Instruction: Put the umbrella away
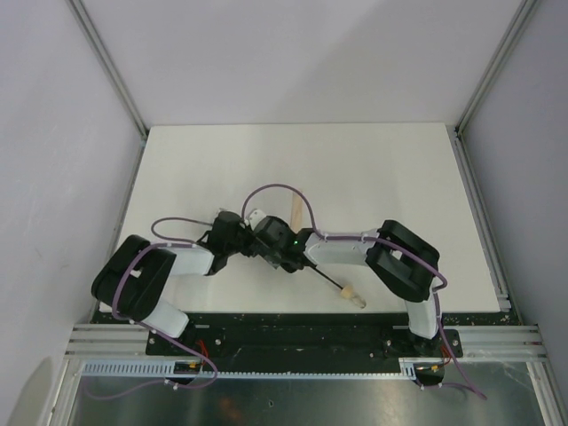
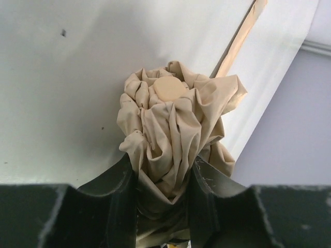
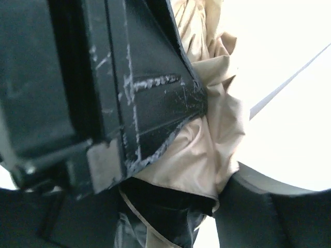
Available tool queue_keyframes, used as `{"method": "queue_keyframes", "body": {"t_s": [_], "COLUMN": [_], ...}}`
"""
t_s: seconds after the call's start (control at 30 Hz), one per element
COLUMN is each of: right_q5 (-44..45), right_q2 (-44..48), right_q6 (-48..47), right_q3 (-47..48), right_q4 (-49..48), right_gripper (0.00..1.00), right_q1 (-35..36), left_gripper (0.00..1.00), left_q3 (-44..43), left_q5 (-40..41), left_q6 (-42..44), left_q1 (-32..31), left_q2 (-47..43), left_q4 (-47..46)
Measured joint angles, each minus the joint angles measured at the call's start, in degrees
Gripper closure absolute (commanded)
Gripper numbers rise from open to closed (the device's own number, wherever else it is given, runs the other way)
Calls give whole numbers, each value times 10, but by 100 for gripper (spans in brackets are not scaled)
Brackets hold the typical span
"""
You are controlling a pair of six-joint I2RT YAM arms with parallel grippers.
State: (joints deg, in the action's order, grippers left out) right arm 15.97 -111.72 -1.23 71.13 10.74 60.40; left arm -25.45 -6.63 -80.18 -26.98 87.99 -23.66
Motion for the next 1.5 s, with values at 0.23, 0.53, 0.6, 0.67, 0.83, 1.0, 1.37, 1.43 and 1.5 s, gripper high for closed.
{"method": "queue_keyframes", "body": {"t_s": [0.23,0.53,0.6,0.67,0.83,1.0,1.37,1.43,1.5], "right_q5": [31,-220,-309,-363,-540,-609,-645,-642,-627], "right_q2": [-5,18,17,15,-13,-29,-47,-48,-46], "right_q6": [-12,4,21,33,90,125,141,138,136], "right_q3": [-23,-66,-72,-76,-82,-85,-71,-64,-57], "right_q4": [-60,-128,-142,-148,-174,-190,-180,-163,-143], "right_gripper": [98,100,100,100,100,100,100,94,76], "right_q1": [5,-95,-123,-150,-213,-231,-248,-247,-243], "left_gripper": [63,3,3,3,6,14,71,86,96], "left_q3": [-8,-13,-8,-6,-5,-19,-16,-16,-16], "left_q5": [14,24,24,24,20,8,32,35,36], "left_q6": [-2,32,40,47,56,54,51,44,36], "left_q1": [9,14,13,12,4,-5,-22,-24,-25], "left_q2": [-13,-38,-43,-44,-29,14,33,34,34], "left_q4": [39,46,42,35,10,-29,-54,-59,-63]}}
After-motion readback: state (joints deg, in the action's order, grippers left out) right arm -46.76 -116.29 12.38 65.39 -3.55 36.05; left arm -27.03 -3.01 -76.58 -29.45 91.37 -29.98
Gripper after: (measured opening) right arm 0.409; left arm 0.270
